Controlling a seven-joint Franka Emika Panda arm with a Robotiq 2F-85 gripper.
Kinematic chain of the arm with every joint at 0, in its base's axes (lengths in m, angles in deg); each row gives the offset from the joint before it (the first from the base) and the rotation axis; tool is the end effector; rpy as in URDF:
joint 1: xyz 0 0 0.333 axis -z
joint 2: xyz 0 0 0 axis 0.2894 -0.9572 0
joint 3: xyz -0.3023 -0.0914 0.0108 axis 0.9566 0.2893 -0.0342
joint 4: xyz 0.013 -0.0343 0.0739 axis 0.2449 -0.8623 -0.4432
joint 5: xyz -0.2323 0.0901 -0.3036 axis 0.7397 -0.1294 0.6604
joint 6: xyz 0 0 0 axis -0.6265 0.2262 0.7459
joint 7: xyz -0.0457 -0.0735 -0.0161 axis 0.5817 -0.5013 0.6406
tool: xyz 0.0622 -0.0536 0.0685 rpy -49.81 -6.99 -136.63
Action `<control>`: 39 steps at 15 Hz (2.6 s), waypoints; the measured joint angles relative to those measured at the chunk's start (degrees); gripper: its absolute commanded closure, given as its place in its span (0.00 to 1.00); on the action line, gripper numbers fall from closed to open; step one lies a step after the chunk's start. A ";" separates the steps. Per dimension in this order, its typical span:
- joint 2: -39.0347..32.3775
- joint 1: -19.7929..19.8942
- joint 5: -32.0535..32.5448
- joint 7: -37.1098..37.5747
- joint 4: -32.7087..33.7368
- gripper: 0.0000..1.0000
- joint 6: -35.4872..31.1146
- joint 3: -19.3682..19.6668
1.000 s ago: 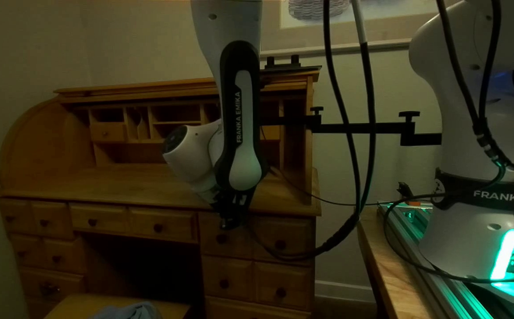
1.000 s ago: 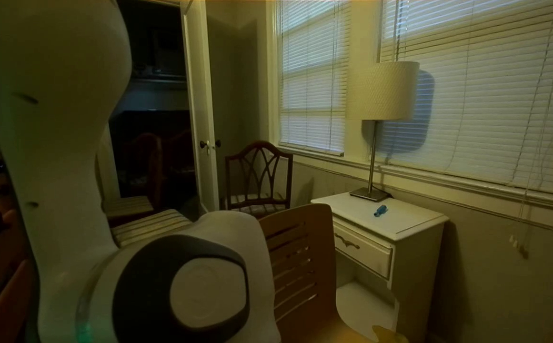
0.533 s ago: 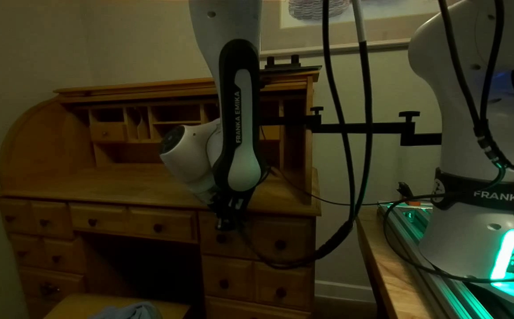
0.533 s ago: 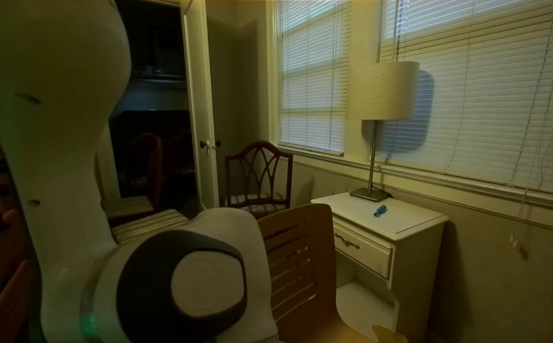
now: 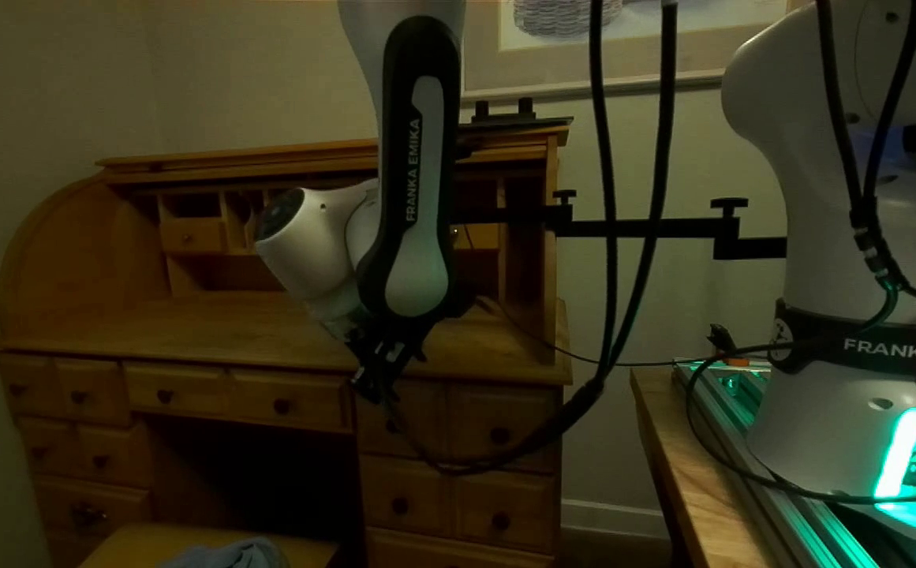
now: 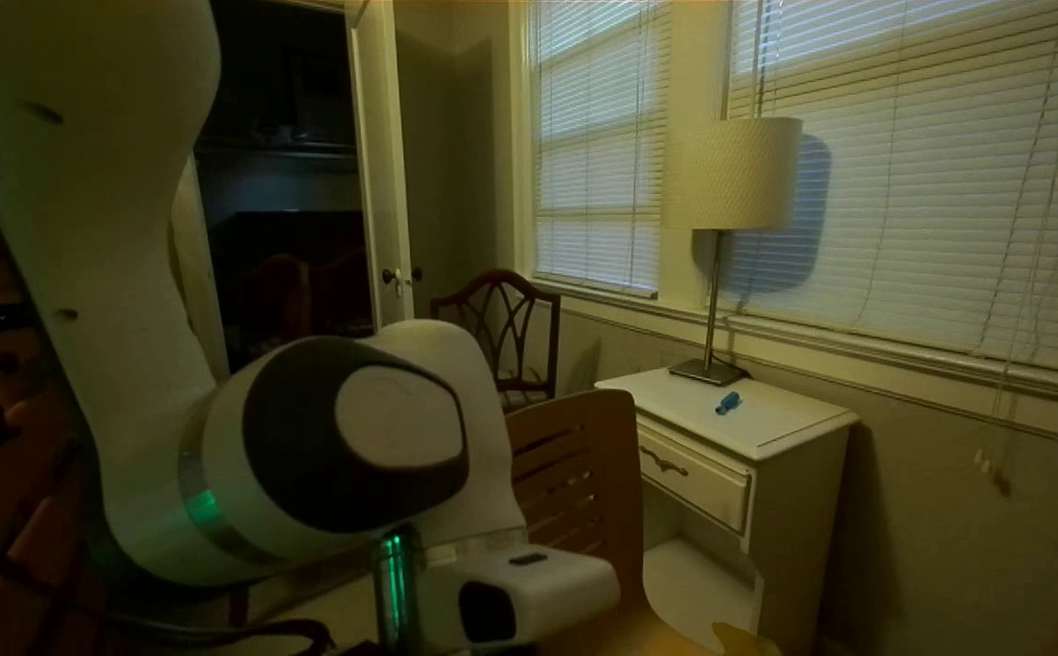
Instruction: Put the object on the dresser inside the open drawer
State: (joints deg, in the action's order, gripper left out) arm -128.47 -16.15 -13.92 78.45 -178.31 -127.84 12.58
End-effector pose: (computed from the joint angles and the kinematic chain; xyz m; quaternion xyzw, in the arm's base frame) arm 0.5032 -0.0749 0.1029 0.9179 -0.2018 0.0203 0.3411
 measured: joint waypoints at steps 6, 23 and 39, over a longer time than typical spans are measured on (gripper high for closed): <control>10.67 5.53 -0.39 -1.88 -1.89 0.00 1.33 -4.72; 27.51 27.63 -18.86 -25.58 -5.59 0.00 7.73 -30.04; 34.68 30.02 -28.82 -39.40 -6.26 0.00 11.17 -35.23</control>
State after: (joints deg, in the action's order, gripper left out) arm -93.79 13.87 -42.74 39.06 -184.57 -116.67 -22.65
